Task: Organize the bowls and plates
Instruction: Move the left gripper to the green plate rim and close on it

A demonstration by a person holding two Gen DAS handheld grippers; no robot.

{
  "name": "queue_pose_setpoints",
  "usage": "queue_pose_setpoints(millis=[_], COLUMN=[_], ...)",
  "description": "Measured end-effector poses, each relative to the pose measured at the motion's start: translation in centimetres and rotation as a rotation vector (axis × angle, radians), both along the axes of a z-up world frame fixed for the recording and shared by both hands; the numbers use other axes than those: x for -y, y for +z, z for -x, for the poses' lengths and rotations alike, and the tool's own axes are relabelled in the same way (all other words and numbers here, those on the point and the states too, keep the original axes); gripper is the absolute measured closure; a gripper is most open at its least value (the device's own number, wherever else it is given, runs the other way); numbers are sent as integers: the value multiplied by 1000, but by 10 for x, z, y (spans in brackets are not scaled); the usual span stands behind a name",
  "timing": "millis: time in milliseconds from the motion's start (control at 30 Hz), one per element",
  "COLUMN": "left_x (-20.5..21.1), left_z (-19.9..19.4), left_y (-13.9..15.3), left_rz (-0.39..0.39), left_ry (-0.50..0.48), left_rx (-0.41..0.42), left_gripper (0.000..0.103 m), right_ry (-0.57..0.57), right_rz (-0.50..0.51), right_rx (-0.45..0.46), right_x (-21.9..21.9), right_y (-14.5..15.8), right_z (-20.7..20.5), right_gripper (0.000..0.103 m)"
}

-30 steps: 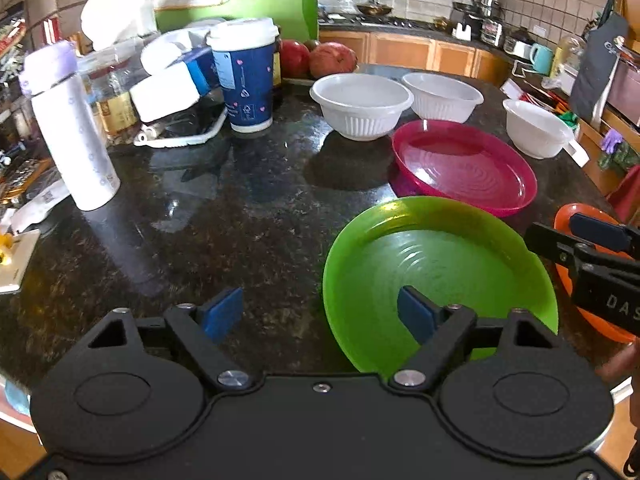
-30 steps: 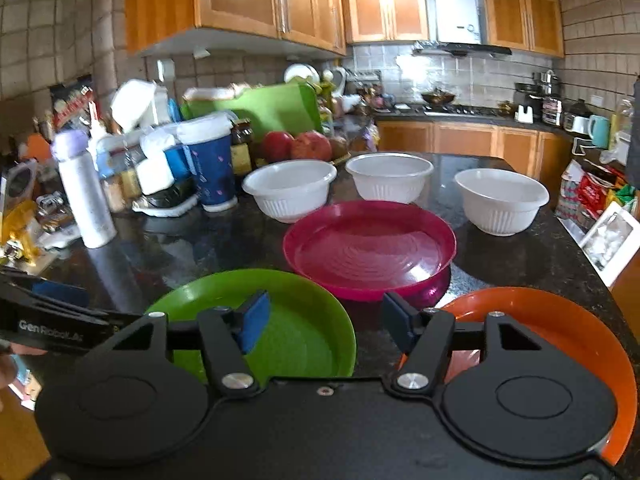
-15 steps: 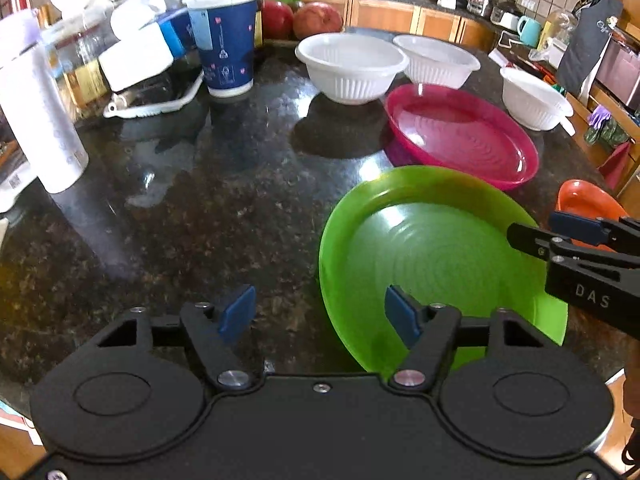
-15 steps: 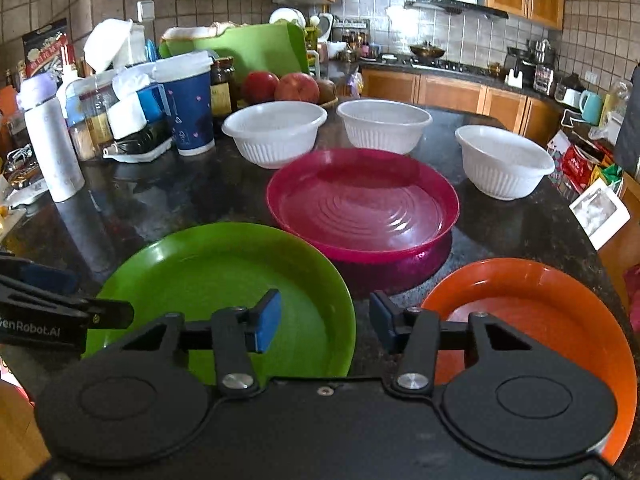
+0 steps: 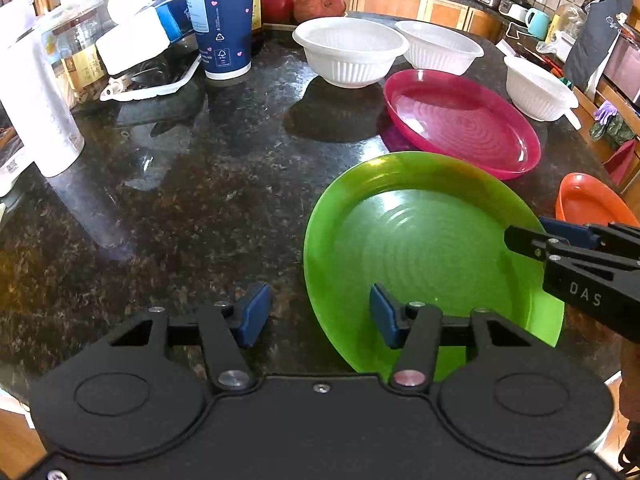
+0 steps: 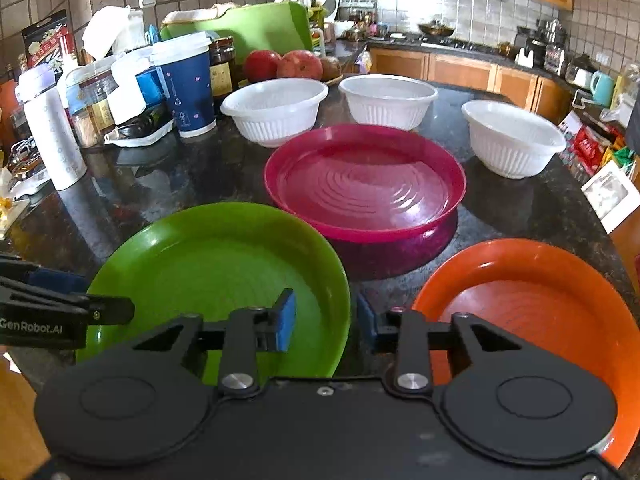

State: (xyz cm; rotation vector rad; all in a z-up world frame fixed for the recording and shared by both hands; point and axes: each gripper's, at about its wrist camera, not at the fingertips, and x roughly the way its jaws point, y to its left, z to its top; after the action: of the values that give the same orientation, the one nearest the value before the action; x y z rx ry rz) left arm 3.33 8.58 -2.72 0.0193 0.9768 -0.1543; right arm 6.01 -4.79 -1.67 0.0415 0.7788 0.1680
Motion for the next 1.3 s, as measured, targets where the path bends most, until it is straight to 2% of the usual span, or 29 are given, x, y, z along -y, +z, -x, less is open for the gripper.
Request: queue_pose_setpoints(millis=[167,233,400,667,733,1300], left_x=[3,2,0,-6,-10,-76], left_z=[3,4,4,3,3,-2], left_y=[0,1,1,2,2,12], left_rz=[0,15,36,44,40,12], left_ry=[10,5,3,-5,0,67], left_rx=[4,0,-3,-12,-12,65], left_gripper=[47,57,66,75,82,82], right_ry=[10,7,-5,-23,-23,56], right_rz=[-18,-15,-13,6,11,33], right_rx=[-21,-20,-22,-24,-24,35], right_x=[1,0,1,-6,-10,-79], right_y=[-4,-4,-4,-2,-2,14], right_z=[0,1,2,3,3,-6], right_gripper=[71,73,80,80,80,80])
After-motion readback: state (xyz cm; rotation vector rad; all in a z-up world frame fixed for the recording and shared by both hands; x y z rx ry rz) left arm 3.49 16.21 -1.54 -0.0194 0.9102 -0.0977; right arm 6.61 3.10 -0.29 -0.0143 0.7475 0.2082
